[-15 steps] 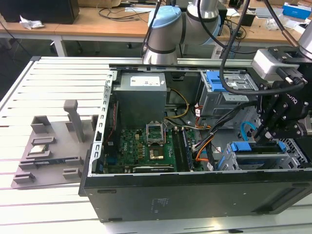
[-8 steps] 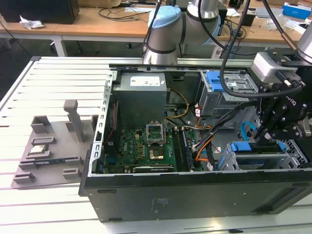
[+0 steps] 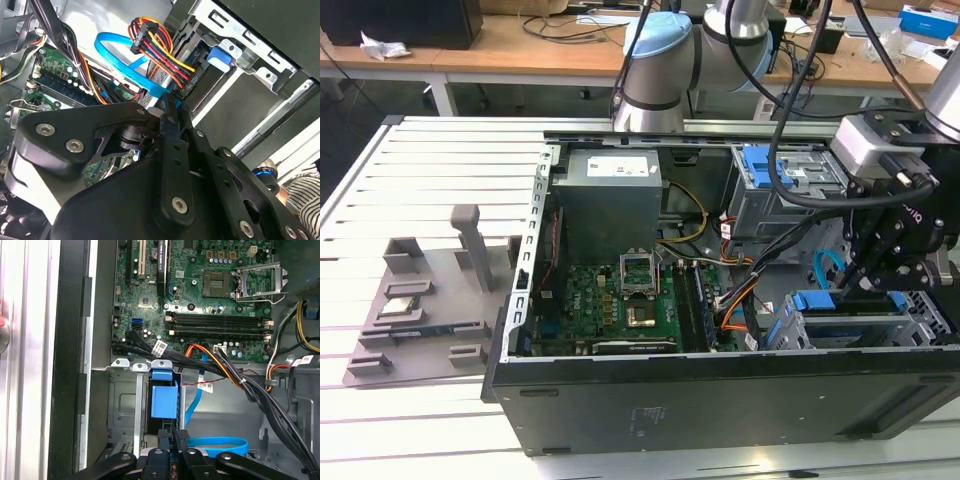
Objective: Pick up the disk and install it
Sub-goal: 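Insert the second disk wire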
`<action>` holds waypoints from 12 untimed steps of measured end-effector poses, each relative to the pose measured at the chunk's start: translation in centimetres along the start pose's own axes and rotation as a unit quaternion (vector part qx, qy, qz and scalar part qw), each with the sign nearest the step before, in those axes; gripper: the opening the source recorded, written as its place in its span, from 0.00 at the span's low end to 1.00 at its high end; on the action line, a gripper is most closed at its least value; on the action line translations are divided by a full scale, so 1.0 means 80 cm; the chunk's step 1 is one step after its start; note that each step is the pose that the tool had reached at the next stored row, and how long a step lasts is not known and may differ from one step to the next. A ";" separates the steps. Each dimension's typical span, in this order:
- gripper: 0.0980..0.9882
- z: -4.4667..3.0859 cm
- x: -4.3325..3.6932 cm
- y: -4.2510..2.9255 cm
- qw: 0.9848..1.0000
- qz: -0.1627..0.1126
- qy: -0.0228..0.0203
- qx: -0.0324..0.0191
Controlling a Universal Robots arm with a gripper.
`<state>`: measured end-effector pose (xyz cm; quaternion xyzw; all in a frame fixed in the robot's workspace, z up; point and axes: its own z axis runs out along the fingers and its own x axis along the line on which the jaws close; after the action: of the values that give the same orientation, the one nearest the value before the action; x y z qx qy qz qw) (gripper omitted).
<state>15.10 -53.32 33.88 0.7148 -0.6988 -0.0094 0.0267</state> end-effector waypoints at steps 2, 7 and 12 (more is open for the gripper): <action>0.07 0.0004 0.000 0.0000 1.000 0.000 0.000 0.000; 0.15 -0.0160 -0.001 0.0008 1.000 0.000 0.001 0.000; 0.07 -0.0505 -0.008 0.0024 1.000 0.000 0.001 0.000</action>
<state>15.10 -52.56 37.90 0.7147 -0.6988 -0.0087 0.0274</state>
